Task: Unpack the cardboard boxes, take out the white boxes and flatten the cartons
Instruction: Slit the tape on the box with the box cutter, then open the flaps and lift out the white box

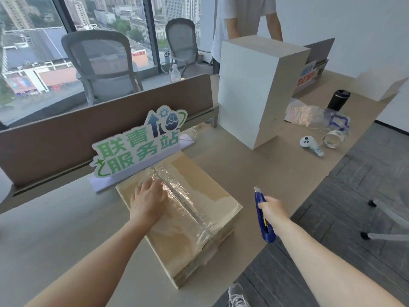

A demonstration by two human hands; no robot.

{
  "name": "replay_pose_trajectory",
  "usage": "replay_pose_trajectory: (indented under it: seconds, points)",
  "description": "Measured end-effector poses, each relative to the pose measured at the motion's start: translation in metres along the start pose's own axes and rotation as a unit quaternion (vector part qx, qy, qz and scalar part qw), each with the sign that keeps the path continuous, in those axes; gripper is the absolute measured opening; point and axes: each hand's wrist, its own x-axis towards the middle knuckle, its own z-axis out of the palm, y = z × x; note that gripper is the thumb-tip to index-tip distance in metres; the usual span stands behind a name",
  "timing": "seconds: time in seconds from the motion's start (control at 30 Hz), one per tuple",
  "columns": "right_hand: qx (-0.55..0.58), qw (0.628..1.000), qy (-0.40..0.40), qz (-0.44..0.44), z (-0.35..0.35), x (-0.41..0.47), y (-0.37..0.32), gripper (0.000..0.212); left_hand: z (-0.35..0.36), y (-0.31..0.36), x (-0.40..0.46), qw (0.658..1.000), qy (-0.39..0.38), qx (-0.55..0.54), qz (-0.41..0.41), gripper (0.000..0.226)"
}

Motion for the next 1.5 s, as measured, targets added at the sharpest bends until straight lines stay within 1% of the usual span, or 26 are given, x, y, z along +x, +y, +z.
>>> replay_pose_trajectory:
  seconds: [0.1,0.23,0.3,0.43,0.57,0.7,0.8,0.87,0.93,0.97,1.03,1.1,1.17,1.23,1.3,1.33,1.37,1.43,1.5]
  points:
    - [-0.060,0.997,-0.036,-0.013,0.003,0.057,-0.013,0.022,0.002,0.001,0.031,0.998,-0.001,0.023,-0.059,0.037]
    - [-0.141,0.987,-0.073,-0.031,0.011,0.113,-0.029,0.010,0.007,0.004,0.054,0.992,0.013,0.033,-0.117,0.051]
    - [-0.177,0.979,-0.091,-0.046,0.013,0.134,-0.039,0.010,0.010,0.006,0.059,0.989,0.024,0.034,-0.144,0.057]
    - [-0.234,0.961,-0.132,-0.065,0.017,0.168,-0.047,0.006,0.021,0.006,0.059,0.984,0.036,0.057,-0.167,0.060]
    - [-0.248,0.954,-0.156,-0.061,0.022,0.186,-0.047,0.005,0.024,0.006,0.060,0.981,0.038,0.076,-0.175,0.060]
    - [-0.258,0.954,-0.142,-0.056,0.025,0.189,-0.042,0.010,0.026,0.005,0.059,0.980,0.044,0.078,-0.175,0.060]
    - [-0.279,0.954,-0.091,-0.070,0.027,0.184,-0.047,0.023,0.024,0.007,0.060,0.980,0.056,0.063,-0.180,0.060]
    - [-0.262,0.956,-0.055,-0.117,0.035,0.177,-0.062,0.026,0.018,0.010,0.063,0.978,0.055,0.042,-0.196,0.062]
    - [-0.220,0.953,-0.063,-0.201,0.053,0.160,-0.091,0.022,0.010,0.011,0.067,0.972,0.065,0.024,-0.223,0.061]
    - [-0.201,0.943,-0.079,-0.252,0.064,0.147,-0.107,0.021,0.006,0.012,0.070,0.970,0.071,0.028,-0.231,0.057]
    - [-0.179,0.910,-0.115,-0.355,0.090,0.117,-0.142,0.022,0.002,0.012,0.074,0.966,0.075,0.033,-0.247,0.046]
    - [-0.180,0.862,-0.172,-0.442,0.116,0.086,-0.173,0.030,0.003,0.011,0.077,0.962,0.080,0.010,-0.259,0.037]
    - [-0.228,0.798,-0.225,-0.510,0.145,0.066,-0.195,0.041,0.006,0.005,0.079,0.962,0.098,-0.014,-0.254,0.034]
    - [-0.317,0.738,-0.255,-0.539,0.174,0.057,-0.209,0.049,0.009,-0.002,0.079,0.961,0.114,-0.038,-0.248,0.034]
    - [-0.401,0.703,-0.265,-0.524,0.199,0.053,-0.217,0.050,0.009,-0.008,0.080,0.959,0.126,-0.064,-0.246,0.034]
    - [-0.424,0.698,-0.261,-0.514,0.208,0.052,-0.219,0.047,0.010,-0.010,0.080,0.958,0.134,-0.075,-0.242,0.033]
    - [-0.424,0.706,-0.253,-0.508,0.213,0.051,-0.220,0.043,0.010,-0.012,0.080,0.957,0.143,-0.086,-0.238,0.031]
    - [-0.377,0.742,-0.241,-0.499,0.217,0.052,-0.219,0.033,0.011,-0.015,0.080,0.954,0.158,-0.107,-0.230,0.028]
    - [-0.336,0.763,-0.242,-0.496,0.217,0.055,-0.216,0.028,0.009,-0.017,0.081,0.951,0.165,-0.125,-0.228,0.023]
